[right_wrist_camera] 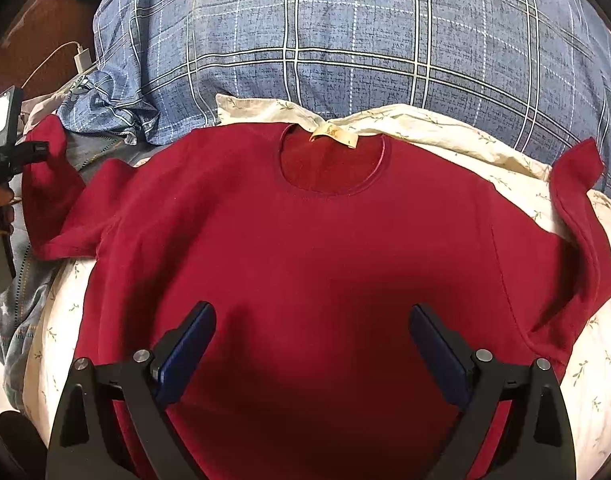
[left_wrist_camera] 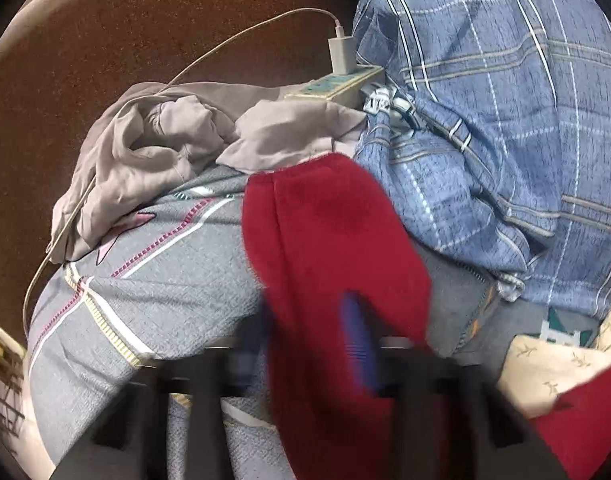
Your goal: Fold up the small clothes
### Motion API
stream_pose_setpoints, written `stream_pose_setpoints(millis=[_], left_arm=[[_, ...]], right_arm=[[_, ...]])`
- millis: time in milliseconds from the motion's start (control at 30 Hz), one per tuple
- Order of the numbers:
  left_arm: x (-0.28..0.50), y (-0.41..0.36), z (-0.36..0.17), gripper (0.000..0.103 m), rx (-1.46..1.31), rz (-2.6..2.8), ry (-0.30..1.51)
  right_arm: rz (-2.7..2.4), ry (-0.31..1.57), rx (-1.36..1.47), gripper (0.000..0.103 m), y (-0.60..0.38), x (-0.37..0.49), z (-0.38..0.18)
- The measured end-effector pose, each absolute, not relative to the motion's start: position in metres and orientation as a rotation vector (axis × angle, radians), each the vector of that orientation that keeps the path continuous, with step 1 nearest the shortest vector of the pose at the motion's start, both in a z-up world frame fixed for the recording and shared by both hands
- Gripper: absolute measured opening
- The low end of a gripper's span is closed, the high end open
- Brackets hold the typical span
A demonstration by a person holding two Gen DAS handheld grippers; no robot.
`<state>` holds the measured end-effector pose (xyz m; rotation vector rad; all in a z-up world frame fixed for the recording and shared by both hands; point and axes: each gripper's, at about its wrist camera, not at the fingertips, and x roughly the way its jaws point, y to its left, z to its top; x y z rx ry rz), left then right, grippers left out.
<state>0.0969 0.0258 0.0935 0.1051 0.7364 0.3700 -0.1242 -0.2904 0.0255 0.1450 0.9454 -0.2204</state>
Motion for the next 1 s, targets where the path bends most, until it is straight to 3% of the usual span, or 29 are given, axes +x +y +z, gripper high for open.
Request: stream_pose_setpoints(millis=[200,433,800,833,900,1000], left_arm=[[0.053,0.009,0.130,0.007,-0.026,0.138,0.687],[-0.038,-0.119,0.158,0.007,0.014,-0.282,0.623],[-0.069,-0.247,0.065,0.011,0.083,-0.582,0.856],[-0.067,-0.250,0.063,0.013,0.108,-0.588,0.864],[-0.067,-0.245,0.066,0.033,0.121,-0.613,0.879],[-0.070,-0.210,0.094,0.053,0.047,-0.652,0.864]], right_arm=[[-0.244,0.907,0.184,0.098,-0.303,-0.136,0.037],[-0.297,0.850,0.240,0.098,-0.332,-0.157,0.059],[-0.476,0.841,0.301,0.098,-0.410,-0.197,0.060],[-0.483,0.837,0.318,0.098,-0.416,-0.199,0.060],[-0.487,0.820,0.347,0.098,-0.423,-0.203,0.063],[-0.451,0.803,0.376,0.098,-0.426,-0.199,0.067]])
